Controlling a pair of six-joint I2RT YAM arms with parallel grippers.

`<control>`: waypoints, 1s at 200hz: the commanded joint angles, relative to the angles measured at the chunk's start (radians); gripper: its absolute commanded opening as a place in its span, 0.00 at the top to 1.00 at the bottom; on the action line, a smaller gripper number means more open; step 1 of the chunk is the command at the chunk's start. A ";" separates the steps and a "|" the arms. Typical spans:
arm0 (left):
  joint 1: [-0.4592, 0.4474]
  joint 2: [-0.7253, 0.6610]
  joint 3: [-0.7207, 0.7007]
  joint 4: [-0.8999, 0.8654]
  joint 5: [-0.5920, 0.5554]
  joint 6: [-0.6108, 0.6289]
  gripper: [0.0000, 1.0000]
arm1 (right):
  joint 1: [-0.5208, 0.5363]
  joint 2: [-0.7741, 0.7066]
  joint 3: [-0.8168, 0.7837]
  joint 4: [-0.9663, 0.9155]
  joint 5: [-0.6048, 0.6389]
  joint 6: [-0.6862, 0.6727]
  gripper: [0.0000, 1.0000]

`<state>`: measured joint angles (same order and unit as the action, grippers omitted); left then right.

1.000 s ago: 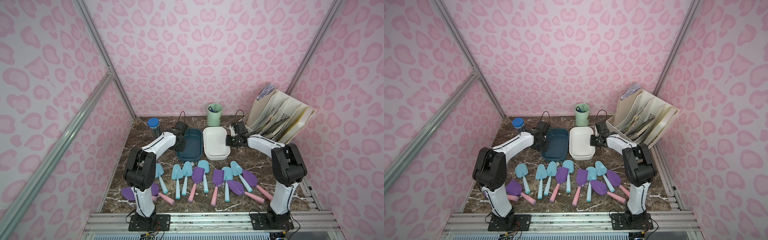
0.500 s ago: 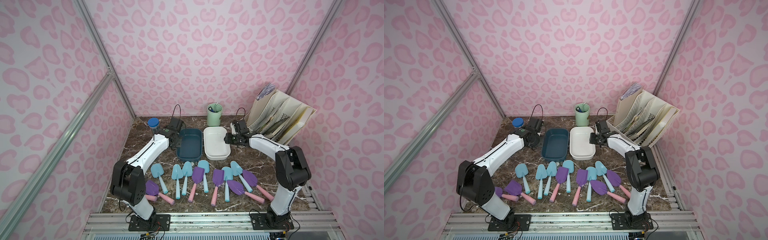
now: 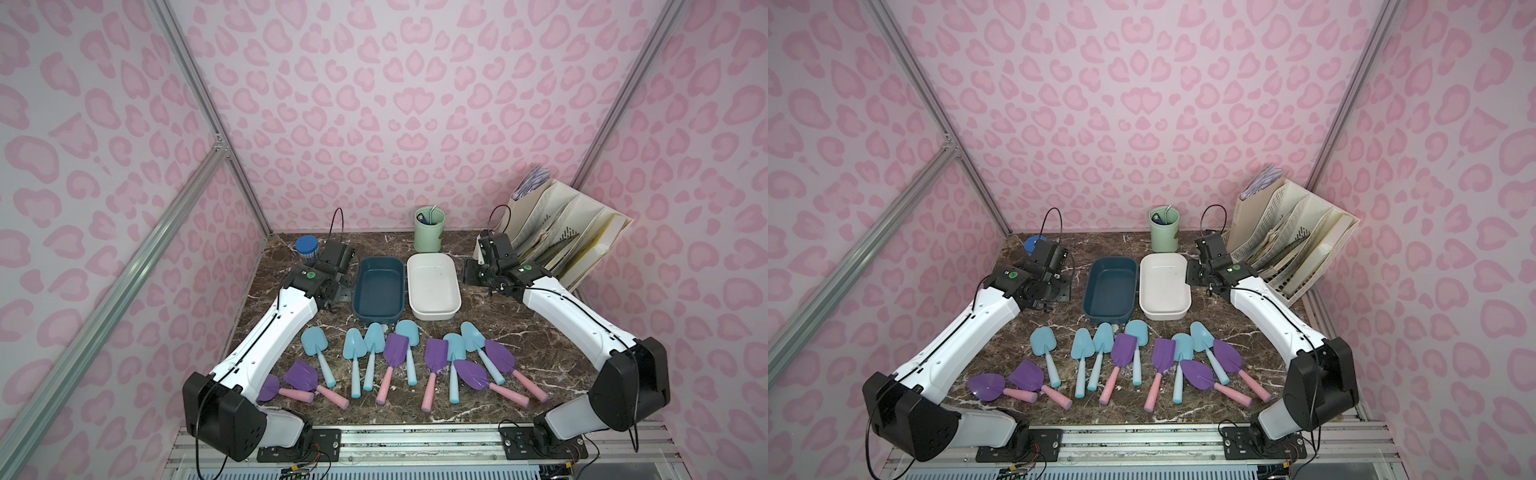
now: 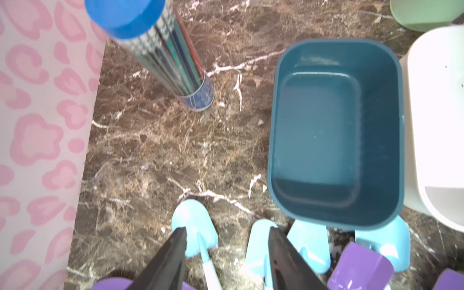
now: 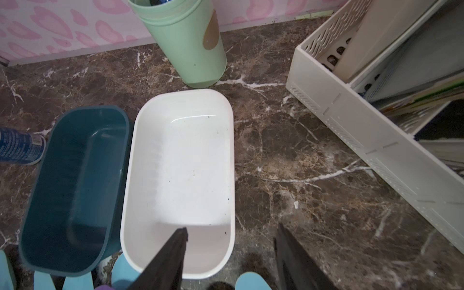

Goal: Sort the small shovels by color and place them into the storage box
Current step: Pick up the shovel from the center of the board.

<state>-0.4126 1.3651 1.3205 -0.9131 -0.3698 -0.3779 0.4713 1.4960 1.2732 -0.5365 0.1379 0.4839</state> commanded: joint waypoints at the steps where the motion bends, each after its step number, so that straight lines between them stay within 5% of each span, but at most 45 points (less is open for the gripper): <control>1: -0.026 -0.040 -0.017 -0.091 -0.027 -0.064 0.44 | 0.040 -0.034 -0.019 -0.146 0.033 0.036 0.39; 44: -0.131 -0.119 -0.052 -0.204 -0.011 -0.154 0.48 | 0.097 -0.141 -0.126 -0.153 0.001 0.101 0.39; 132: -0.620 0.015 -0.136 -0.201 0.080 -0.346 0.56 | 0.089 -0.239 -0.208 -0.124 0.006 0.116 0.38; 200: -0.658 0.140 -0.239 -0.034 0.263 -0.296 0.54 | 0.056 -0.262 -0.226 -0.111 0.005 0.105 0.39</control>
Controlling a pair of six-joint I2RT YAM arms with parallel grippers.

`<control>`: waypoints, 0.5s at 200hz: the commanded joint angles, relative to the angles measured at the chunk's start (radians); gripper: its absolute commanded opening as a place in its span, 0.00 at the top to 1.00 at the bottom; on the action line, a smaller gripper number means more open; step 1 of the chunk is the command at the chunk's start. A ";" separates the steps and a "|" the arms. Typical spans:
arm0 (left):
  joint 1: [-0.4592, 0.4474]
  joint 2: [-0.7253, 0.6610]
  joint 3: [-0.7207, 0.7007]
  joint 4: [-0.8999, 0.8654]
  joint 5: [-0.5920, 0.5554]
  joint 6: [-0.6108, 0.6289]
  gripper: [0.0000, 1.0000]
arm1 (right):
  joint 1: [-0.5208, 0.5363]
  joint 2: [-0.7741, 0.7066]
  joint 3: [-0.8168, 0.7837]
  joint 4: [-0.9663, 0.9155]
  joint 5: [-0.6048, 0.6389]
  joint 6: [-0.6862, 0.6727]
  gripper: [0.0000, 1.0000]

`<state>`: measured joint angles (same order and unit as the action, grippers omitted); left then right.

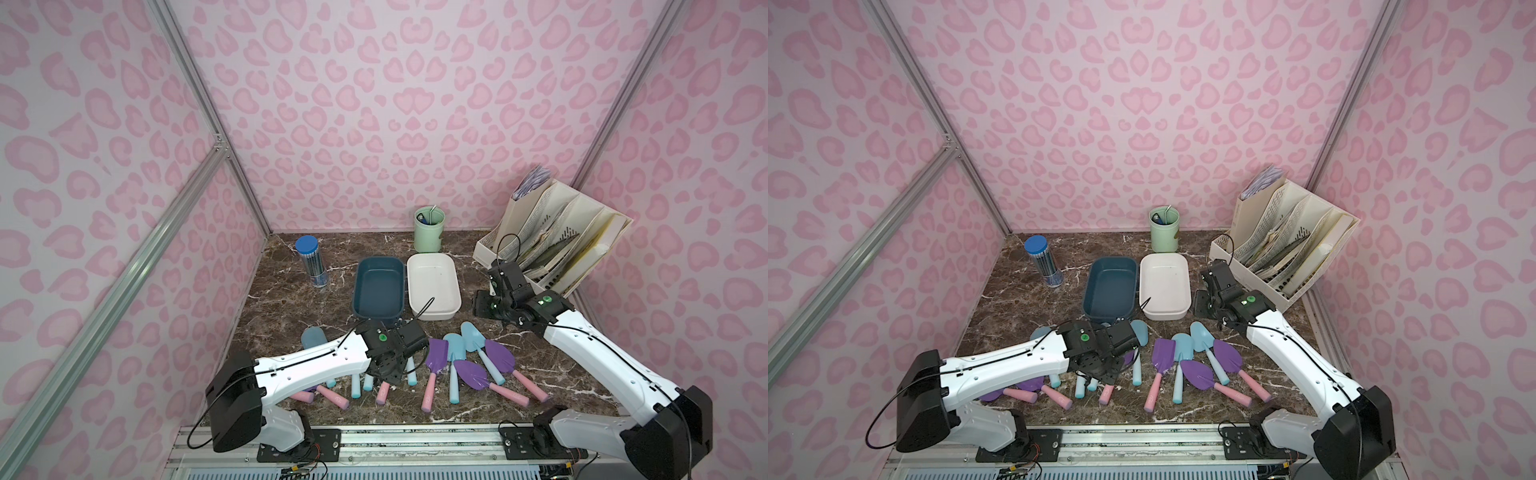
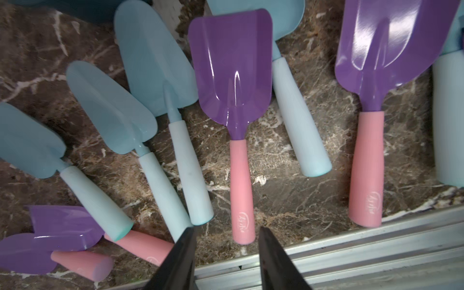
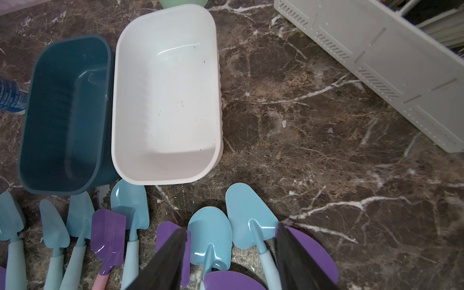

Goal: Sort the small shovels by color and place them into the storage box
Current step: Pick up the shovel from the center of the board.

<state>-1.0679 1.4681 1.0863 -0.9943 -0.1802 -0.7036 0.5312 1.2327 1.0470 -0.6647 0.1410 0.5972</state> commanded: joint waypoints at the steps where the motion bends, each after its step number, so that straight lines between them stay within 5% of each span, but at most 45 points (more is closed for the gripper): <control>1: -0.003 0.038 -0.005 0.049 0.076 0.031 0.54 | -0.003 0.002 0.000 0.017 0.002 -0.009 0.39; 100: -0.004 0.104 -0.066 0.100 0.106 0.047 0.44 | -0.004 0.030 0.002 0.040 -0.035 -0.004 0.39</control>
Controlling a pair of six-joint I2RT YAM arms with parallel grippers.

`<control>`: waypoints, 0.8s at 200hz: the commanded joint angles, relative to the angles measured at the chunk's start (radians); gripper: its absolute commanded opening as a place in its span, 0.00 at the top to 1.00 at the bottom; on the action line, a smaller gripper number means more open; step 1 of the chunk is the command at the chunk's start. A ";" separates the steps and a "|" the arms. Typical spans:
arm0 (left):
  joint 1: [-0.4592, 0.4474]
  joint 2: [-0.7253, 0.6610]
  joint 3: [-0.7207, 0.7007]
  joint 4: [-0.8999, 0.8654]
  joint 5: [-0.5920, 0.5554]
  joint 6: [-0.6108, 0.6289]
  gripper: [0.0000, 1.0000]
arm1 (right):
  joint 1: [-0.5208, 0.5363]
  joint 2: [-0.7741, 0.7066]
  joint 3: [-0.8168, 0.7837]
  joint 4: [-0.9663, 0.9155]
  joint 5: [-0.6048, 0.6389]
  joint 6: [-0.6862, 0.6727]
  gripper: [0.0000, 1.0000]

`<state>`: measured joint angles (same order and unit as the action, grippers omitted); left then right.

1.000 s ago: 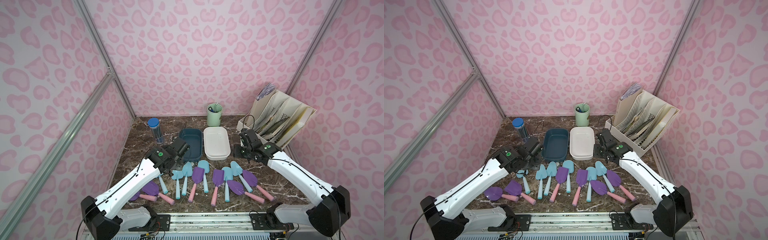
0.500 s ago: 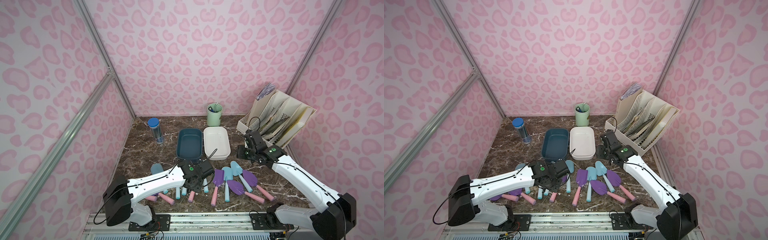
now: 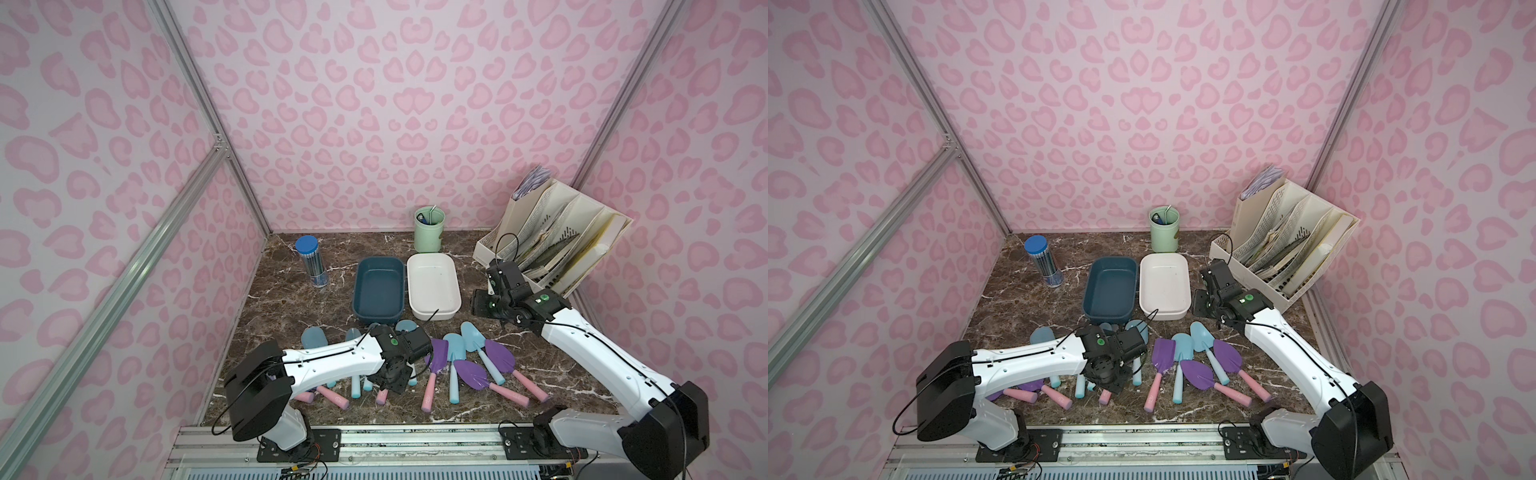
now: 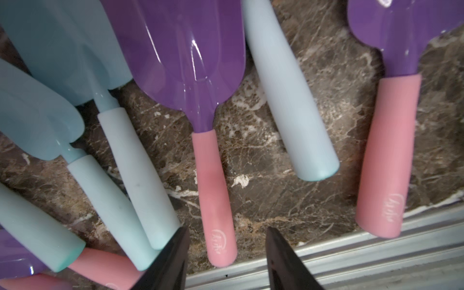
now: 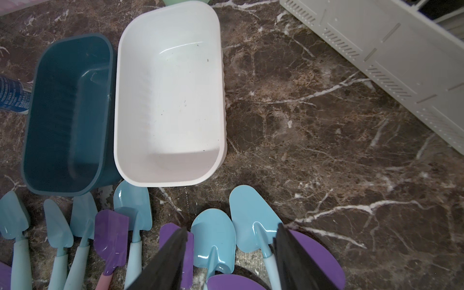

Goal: Sort the small shovels by color and place them into the storage box
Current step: Pick up the shovel from the center of the board.

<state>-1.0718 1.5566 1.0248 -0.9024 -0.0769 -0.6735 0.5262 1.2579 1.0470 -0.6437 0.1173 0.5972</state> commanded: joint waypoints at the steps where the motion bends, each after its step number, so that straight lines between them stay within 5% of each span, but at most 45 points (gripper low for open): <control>1: 0.000 0.016 -0.005 0.009 0.003 0.017 0.44 | 0.000 0.005 0.001 0.019 -0.011 -0.004 0.39; 160: 0.027 0.081 -0.062 0.062 0.003 0.026 0.45 | -0.002 0.031 -0.015 0.027 -0.018 -0.008 0.39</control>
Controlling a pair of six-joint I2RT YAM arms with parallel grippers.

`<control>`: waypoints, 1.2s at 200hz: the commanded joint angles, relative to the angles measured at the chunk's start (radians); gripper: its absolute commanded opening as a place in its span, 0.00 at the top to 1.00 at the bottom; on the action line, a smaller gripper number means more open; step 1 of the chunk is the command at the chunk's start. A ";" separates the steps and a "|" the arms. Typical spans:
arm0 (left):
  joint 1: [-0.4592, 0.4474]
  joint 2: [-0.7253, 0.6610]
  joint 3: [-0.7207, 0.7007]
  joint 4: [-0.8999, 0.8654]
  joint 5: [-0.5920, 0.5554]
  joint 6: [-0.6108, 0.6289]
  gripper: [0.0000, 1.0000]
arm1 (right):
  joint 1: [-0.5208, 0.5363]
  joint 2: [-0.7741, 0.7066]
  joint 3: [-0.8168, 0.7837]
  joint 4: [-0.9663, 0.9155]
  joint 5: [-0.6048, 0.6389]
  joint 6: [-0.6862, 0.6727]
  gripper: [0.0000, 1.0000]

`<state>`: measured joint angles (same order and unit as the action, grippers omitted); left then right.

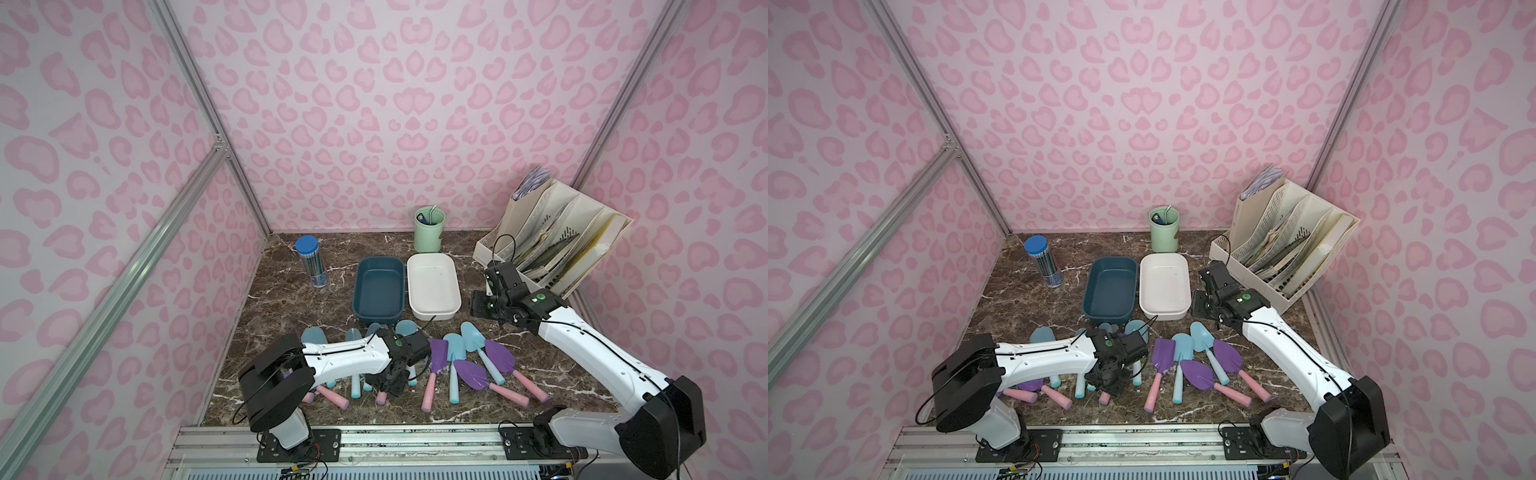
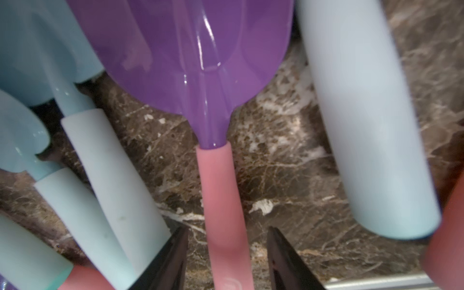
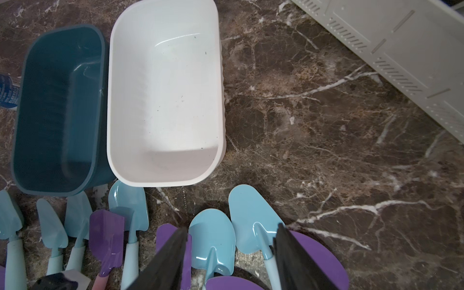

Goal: Sort the small shovels by color and place them into the storage box
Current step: Pick up the shovel from the center of the board.

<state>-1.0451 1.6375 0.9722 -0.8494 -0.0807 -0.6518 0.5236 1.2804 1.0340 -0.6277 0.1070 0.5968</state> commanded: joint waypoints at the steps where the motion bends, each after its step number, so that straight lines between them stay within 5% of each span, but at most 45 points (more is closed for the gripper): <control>1: 0.000 0.000 -0.010 0.010 0.008 0.004 0.45 | 0.000 0.008 -0.003 0.010 -0.007 -0.008 0.39; 240: 0.000 0.031 -0.004 -0.002 -0.028 0.009 0.69 | -0.002 -0.004 -0.012 0.001 -0.013 -0.005 0.39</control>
<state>-1.0447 1.6756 0.9684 -0.8307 -0.0944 -0.6476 0.5217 1.2808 1.0225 -0.6231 0.0925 0.5941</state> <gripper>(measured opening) 0.310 0.605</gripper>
